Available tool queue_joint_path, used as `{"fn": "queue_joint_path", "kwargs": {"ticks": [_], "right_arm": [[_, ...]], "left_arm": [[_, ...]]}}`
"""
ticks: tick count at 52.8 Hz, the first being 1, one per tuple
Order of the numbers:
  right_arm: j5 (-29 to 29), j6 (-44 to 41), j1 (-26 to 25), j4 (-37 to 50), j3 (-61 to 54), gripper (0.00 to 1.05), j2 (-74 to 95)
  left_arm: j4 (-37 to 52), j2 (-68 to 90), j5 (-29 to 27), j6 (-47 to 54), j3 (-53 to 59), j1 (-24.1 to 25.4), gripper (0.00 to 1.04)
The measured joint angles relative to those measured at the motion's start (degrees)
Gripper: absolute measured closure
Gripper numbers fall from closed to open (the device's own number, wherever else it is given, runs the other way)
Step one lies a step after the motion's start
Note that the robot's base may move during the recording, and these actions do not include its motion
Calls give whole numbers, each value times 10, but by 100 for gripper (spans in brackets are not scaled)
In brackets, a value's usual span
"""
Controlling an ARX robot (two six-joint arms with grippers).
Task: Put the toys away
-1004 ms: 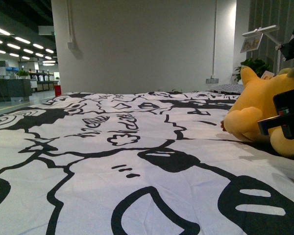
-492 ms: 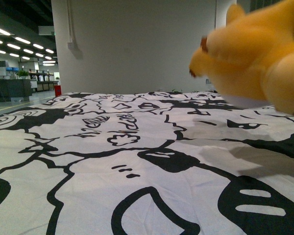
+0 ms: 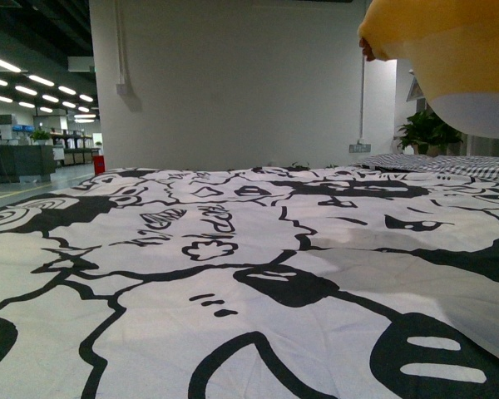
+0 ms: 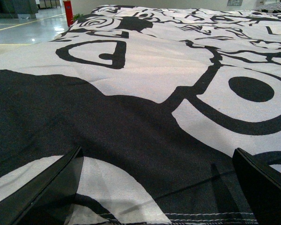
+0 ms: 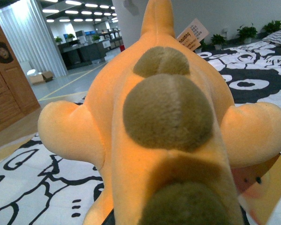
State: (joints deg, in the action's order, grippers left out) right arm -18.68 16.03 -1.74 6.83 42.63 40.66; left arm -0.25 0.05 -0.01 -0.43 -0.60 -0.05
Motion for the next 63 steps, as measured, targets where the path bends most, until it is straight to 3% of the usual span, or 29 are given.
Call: {"fn": "queue_joint_path", "kwargs": {"ticks": [3, 9, 15, 33, 63], "right_arm": [[33, -18, 5, -20, 3, 97, -1], [150, -86, 16, -80, -18, 97, -26], [194, -127, 15, -62, -82, 98, -55], [184, -154, 17, 5, -240, 98, -143], [184, -157, 17, 31, -341, 98, -230]], "left_arm": [[0, 0, 0, 0, 0, 0, 6], [0, 0, 0, 0, 0, 0, 6], [0, 0, 0, 0, 0, 0, 6], [0, 0, 0, 0, 0, 0, 6], [0, 0, 0, 0, 0, 0, 6]]}}
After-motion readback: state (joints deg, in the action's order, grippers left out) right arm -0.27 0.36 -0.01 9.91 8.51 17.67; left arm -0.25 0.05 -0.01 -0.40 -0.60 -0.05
